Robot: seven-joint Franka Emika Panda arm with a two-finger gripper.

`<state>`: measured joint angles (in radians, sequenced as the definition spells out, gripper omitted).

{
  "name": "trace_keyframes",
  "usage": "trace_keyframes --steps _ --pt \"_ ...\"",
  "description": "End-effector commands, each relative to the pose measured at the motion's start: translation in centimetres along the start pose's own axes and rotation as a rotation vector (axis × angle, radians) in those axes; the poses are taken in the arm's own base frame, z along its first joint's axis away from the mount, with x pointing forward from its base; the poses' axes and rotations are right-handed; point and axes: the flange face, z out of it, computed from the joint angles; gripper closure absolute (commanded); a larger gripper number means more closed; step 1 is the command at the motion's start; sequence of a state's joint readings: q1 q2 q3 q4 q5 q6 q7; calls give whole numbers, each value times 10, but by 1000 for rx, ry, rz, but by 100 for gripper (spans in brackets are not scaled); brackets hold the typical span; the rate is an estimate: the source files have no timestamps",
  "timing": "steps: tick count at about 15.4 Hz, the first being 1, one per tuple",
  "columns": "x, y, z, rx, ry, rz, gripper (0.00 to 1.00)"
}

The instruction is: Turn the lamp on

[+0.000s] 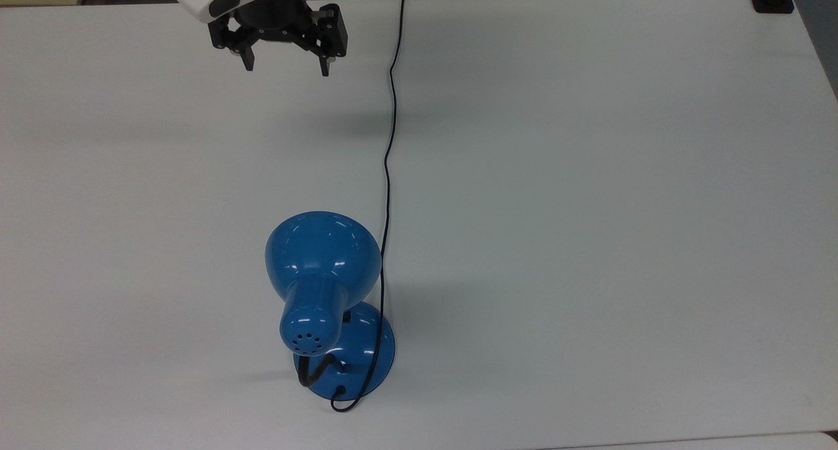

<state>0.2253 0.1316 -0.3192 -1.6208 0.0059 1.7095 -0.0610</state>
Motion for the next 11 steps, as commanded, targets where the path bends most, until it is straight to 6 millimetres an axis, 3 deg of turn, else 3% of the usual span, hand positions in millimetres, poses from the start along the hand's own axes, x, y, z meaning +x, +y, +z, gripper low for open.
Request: trace_keyframes --steps 1,11 --pt "-8 9 -12 4 -7 8 0" --pt "-1 10 -8 0 1 -7 1"
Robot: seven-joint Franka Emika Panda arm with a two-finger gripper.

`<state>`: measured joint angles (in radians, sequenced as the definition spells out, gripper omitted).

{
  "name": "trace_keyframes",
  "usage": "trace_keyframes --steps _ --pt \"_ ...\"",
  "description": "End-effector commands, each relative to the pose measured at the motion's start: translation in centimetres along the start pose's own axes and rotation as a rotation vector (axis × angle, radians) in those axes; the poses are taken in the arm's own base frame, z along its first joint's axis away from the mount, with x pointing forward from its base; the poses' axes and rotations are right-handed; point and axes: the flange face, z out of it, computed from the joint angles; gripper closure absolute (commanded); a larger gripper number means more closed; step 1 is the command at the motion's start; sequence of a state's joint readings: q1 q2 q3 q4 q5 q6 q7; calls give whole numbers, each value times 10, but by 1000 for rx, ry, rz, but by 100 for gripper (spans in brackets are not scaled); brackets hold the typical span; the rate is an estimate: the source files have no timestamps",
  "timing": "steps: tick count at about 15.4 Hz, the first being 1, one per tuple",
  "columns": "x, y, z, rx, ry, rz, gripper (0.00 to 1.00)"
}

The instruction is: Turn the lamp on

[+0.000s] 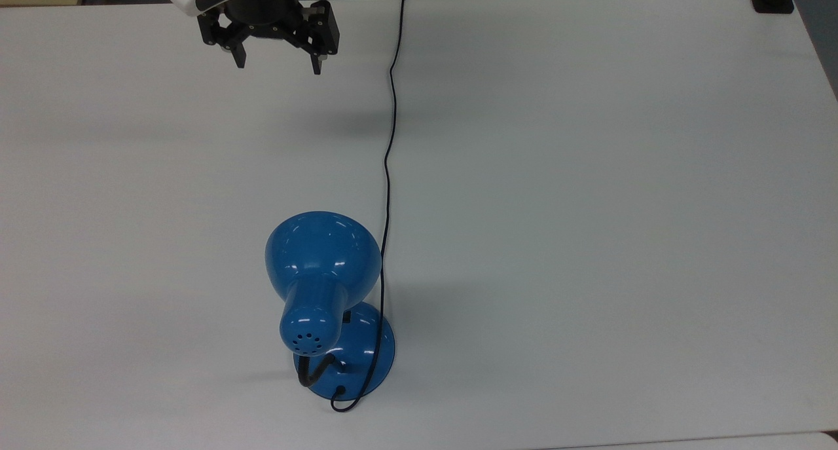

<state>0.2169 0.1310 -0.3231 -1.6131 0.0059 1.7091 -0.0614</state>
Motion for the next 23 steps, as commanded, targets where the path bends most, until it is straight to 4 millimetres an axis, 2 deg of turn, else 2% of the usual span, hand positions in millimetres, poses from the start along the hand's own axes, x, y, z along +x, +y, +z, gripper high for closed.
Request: trace_keyframes --steps 1,2,4,5,6,12,17,19,21,23 --pt "1 3 -3 2 -3 -35 14" --pt "6 3 1 3 11 -59 34" --pt "15 -2 5 41 50 -62 80" --pt "20 -5 11 64 61 -58 97" --pt "25 -7 14 76 80 -58 100" --pt "62 -22 46 84 204 -35 100" --pt "102 -36 91 122 363 16 100" --pt "112 -57 109 124 399 3 100" --pt "120 -68 125 109 435 -7 100" --pt "136 -79 132 103 484 3 100"
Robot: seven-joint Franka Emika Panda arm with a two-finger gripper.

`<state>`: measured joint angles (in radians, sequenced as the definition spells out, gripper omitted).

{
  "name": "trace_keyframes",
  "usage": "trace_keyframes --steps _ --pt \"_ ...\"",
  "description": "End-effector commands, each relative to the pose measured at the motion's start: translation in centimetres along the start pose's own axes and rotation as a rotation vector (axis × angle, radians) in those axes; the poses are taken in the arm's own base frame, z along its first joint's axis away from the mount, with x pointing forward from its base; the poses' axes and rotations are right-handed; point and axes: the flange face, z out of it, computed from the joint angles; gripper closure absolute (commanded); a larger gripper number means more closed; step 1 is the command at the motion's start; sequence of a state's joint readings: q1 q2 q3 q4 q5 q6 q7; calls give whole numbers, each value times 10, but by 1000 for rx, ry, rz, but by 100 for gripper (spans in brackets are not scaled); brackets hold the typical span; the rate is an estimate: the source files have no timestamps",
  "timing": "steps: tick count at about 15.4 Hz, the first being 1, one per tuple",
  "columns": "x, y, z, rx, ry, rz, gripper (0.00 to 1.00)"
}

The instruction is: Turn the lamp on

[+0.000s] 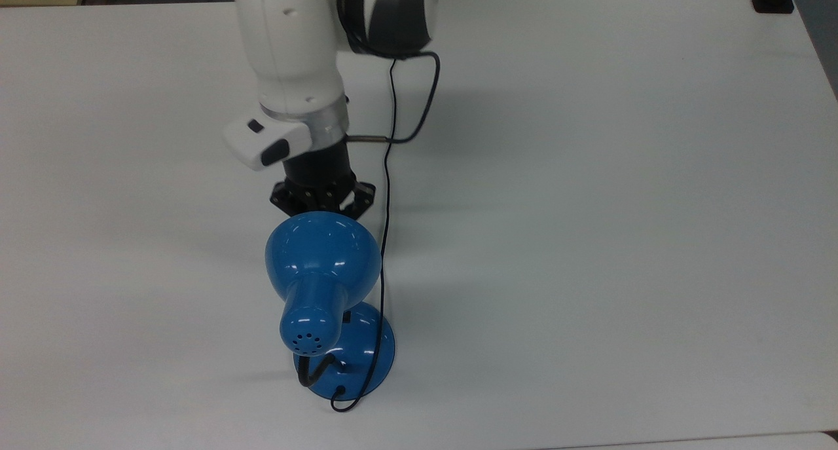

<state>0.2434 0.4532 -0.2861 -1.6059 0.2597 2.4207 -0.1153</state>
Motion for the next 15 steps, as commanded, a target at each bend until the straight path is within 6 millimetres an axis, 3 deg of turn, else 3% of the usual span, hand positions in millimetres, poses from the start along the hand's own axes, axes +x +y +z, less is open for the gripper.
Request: trace_keyframes --steps 1,3,8,15 --pt "20 -17 29 -6 68 17 100" --pt "31 -21 43 -15 81 34 100" --pt "36 -25 63 -33 166 37 100" --pt "28 -21 90 -66 168 -21 100"
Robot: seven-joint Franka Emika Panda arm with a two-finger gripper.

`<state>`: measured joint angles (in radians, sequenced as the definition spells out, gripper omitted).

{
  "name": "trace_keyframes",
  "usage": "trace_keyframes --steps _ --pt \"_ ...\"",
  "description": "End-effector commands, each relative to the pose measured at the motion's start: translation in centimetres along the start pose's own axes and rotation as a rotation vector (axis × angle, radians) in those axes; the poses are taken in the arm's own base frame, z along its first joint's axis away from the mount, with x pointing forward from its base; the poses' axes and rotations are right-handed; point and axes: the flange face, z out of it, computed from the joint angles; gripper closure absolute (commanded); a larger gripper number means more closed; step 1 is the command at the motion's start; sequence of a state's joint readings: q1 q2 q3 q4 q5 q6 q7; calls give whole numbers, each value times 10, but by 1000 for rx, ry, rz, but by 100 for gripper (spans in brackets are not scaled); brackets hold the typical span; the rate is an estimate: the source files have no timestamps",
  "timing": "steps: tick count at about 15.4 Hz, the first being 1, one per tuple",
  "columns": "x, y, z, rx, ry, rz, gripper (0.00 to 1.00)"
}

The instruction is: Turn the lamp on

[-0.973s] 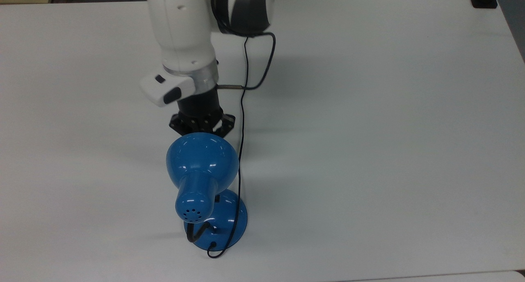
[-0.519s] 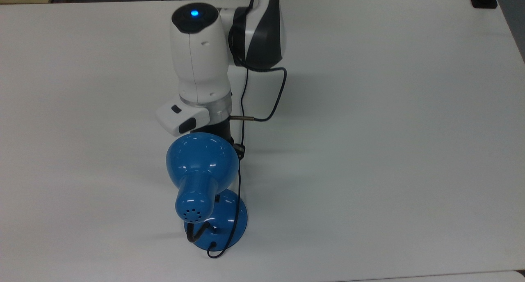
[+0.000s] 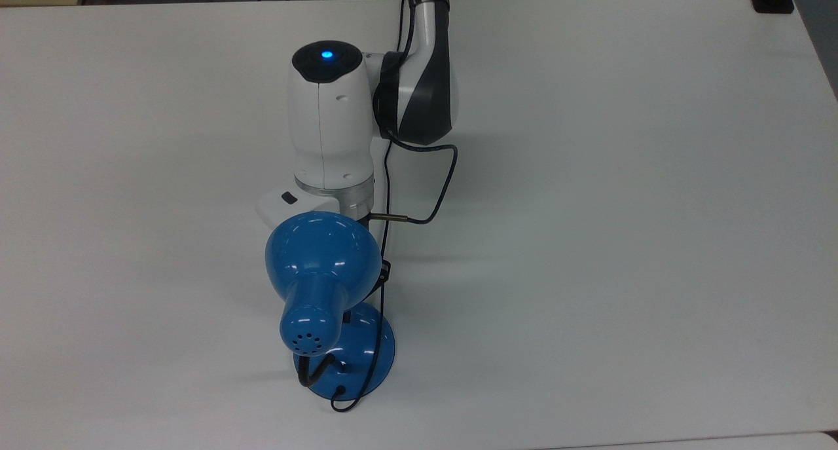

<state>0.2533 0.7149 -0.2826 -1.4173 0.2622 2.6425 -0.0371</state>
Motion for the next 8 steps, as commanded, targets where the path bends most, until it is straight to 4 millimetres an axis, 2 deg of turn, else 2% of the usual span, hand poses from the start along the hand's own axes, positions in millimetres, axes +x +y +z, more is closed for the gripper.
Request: trace_keyframes --steps 1,8 --pt "1 1 6 -9 13 -41 100" --pt "-9 -2 22 -24 -13 -68 100"
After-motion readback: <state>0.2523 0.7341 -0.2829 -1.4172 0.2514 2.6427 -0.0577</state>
